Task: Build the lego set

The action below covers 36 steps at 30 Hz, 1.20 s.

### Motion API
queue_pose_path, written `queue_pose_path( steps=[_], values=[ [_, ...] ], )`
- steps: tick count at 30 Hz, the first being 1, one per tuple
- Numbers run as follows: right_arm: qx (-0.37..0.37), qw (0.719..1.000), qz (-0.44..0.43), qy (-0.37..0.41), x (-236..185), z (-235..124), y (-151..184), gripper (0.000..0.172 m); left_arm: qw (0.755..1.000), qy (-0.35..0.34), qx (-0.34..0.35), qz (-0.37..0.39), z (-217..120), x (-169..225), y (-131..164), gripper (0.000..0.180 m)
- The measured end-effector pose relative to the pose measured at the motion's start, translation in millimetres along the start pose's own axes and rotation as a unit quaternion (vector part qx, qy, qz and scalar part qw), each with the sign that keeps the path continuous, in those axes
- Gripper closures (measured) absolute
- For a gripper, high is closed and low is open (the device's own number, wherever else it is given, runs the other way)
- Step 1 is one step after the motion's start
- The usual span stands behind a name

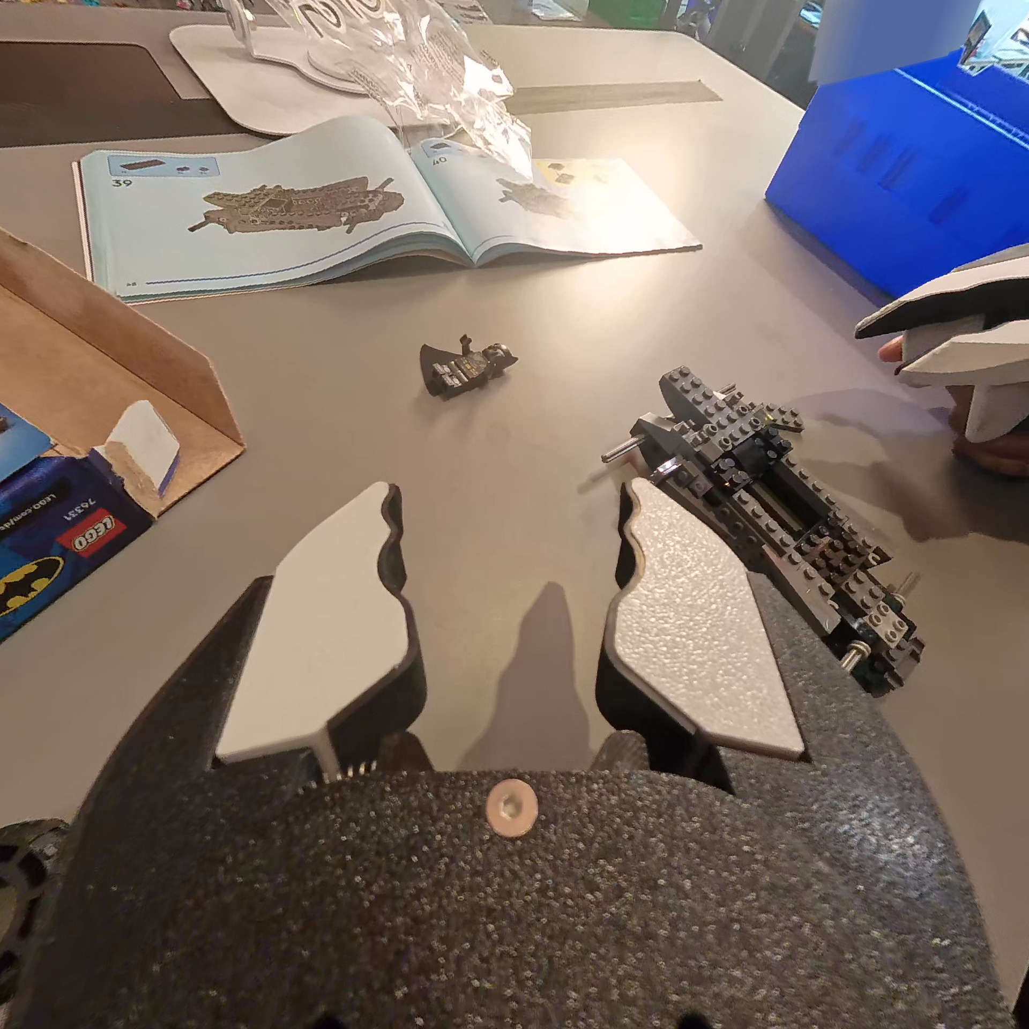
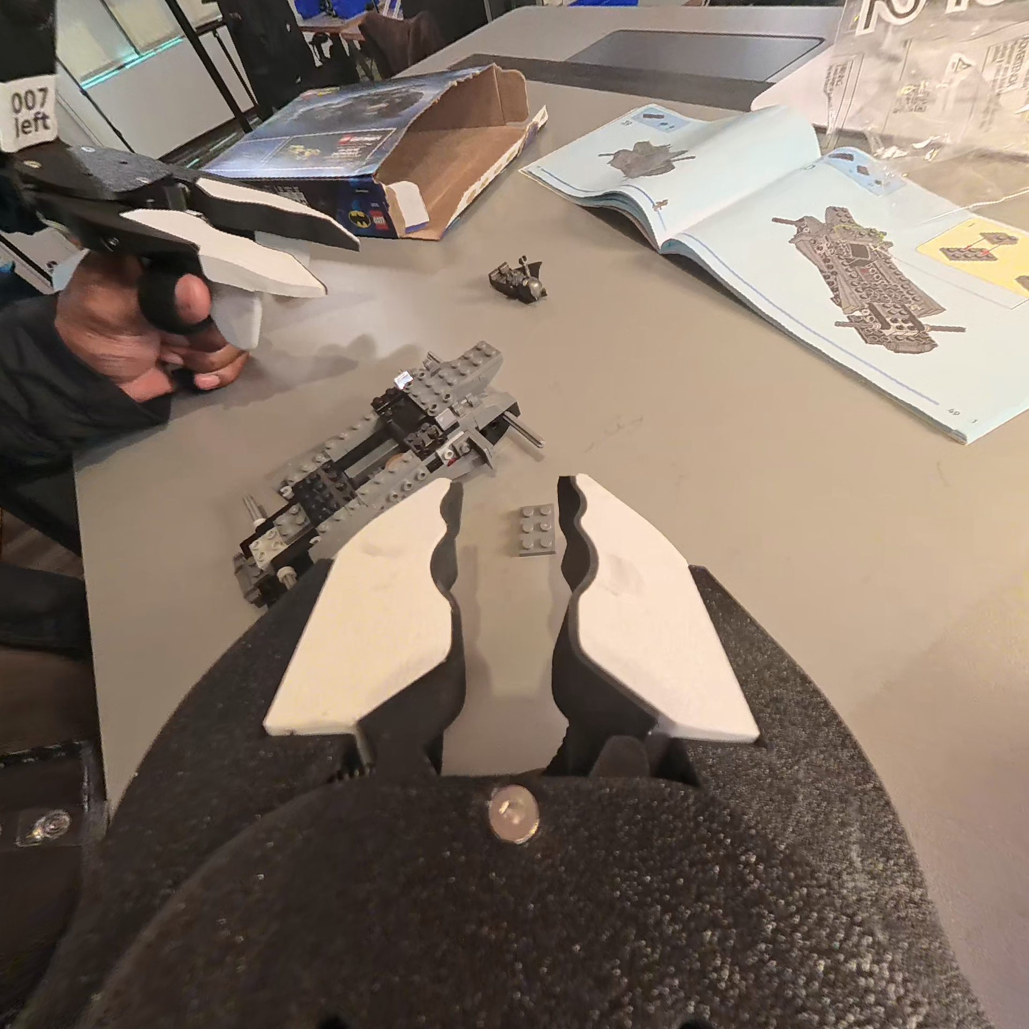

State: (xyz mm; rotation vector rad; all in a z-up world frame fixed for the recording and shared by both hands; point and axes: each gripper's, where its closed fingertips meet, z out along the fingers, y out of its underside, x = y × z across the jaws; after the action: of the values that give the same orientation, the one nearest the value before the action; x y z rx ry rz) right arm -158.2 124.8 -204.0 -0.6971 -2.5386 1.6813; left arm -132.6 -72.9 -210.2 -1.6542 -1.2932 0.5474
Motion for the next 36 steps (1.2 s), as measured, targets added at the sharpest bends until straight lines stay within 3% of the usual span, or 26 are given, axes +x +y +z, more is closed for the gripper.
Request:
queue_pose_path(
  steps=[5, 7, 9, 11, 14, 15, 17, 21, 28, 31, 32, 36],
  values=[
    [0.075, 0.994, -0.004, -0.082, -32.1, -21.7, -18.6, 0.136, 1.0, 0.004, -0.005, 0.001, 1.8, 0.7, 0.8, 0.105],
    [0.083, 0.987, -0.026, -0.136, -59.5, -54.7, -30.9, 0.129, 1.0, 0.006, -0.003, 0.0, 1.3, 0.8, 0.2, 0.105],
    [0.073, 0.986, -0.087, -0.123, -63.3, -102.3, -44.0, 0.12, 1.0, 0.007, 0.005, -0.004, -0.3, 0.0, -1.4, 0.105],
    [0.068, 0.986, -0.138, -0.063, -35.1, -156.4, -60.1, 0.12, 1.0, 0.008, 0.014, -0.01, -2.1, -0.9, -3.4, 0.105],
    [-0.003, 0.986, -0.164, 0.038, 53.4, -205.0, -61.4, 0.122, 0.999, 0.016, 0.023, -0.019, -3.6, -1.3, -5.4, 0.104],
    [-0.048, 0.981, -0.177, 0.062, 86.2, -207.5, -51.0, 0.122, 0.999, 0.019, 0.025, -0.022, -4.0, -1.3, -5.9, 0.104],
    [-0.167, 0.963, -0.207, 0.035, 126.4, -196.3, -12.6, 0.12, 0.999, 0.026, 0.028, -0.029, -4.6, -1.5, -6.8, 0.104],
    [-0.341, 0.909, -0.239, -0.035, 160.1, -162.7, 53.5, 0.112, 0.998, 0.038, 0.036, -0.041, -6.7, -1.9, -8.4, 0.104],
    [-0.39, 0.89, -0.226, -0.059, 177.5, -134.2, 76.5, 0.111, 0.998, 0.039, 0.043, -0.04, -8.6, -1.2, -9.8, 0.104],
    [-0.377, 0.899, -0.215, -0.055, 179.7, -128.9, 73.9, 0.125, 0.997, 0.04, 0.046, -0.039, -9.2, -1.1, -10.3, 0.104],
    [-0.378, 0.901, -0.205, -0.052, 180.5, -128.8, 73.1, 0.138, 0.997, 0.04, 0.048, -0.04, -9.7, -1.3, -10.6, 0.104],
    [-0.384, 0.902, -0.198, -0.015, 185.8, -140.7, 71.9, 0.138, 0.997, 0.043, 0.057, -0.043, -12.1, -1.3, -12.7, 0.104]
  ],
)
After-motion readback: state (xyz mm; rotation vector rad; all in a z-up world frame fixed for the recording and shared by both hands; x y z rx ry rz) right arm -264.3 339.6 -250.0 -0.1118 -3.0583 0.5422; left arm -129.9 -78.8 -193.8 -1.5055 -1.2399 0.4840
